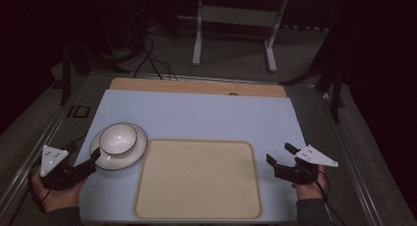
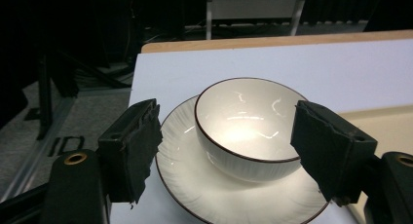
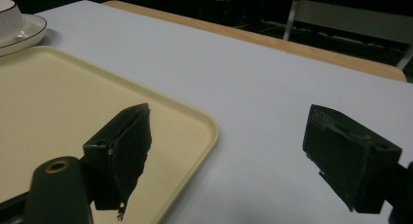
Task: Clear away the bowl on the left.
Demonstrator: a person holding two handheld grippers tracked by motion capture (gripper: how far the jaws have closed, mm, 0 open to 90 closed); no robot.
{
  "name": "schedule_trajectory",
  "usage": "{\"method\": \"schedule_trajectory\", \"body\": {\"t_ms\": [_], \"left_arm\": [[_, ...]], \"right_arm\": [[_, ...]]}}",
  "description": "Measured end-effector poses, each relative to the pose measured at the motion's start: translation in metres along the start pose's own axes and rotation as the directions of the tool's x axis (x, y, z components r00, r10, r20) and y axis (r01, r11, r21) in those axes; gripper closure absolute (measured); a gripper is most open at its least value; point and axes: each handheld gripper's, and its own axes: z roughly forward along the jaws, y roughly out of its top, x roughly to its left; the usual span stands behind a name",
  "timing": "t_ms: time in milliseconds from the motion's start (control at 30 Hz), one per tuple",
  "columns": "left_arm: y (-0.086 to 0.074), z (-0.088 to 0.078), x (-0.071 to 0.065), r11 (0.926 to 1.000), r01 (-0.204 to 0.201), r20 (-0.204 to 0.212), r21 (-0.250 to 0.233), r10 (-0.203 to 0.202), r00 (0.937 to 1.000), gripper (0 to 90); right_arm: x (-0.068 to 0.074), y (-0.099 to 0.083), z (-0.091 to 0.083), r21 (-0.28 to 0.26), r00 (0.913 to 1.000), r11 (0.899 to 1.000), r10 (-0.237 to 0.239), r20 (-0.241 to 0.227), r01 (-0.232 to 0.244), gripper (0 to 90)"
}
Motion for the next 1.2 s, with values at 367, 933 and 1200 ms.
{"method": "schedule_trajectory", "body": {"t_ms": [367, 933, 1200], "left_arm": [[0.004, -0.002, 0.002, 0.9971, 0.07, 0.041, -0.028, -0.069, 0.9968, 30.7], [0.024, 0.016, 0.01, 0.9927, 0.12, 0.049, 0.003, -0.12, 0.9915, 38.3], [0.024, 0.031, 0.011, 0.9922, 0.119, 0.039, 0.039, -0.12, 0.992, 39.6]], "right_arm": [[0.003, 0.001, -0.005, -0.036, 0.9999, 0.999, -0.009, 0.006, 0.009, 14.6], [0.005, 0.003, -0.008, -0.069, 0.9992, 0.997, -0.038, 0.014, 0.039, 14.7], [0.004, 0.003, -0.009, -0.079, 0.9991, 0.996, -0.038, 0.017, 0.039, 14.7]]}}
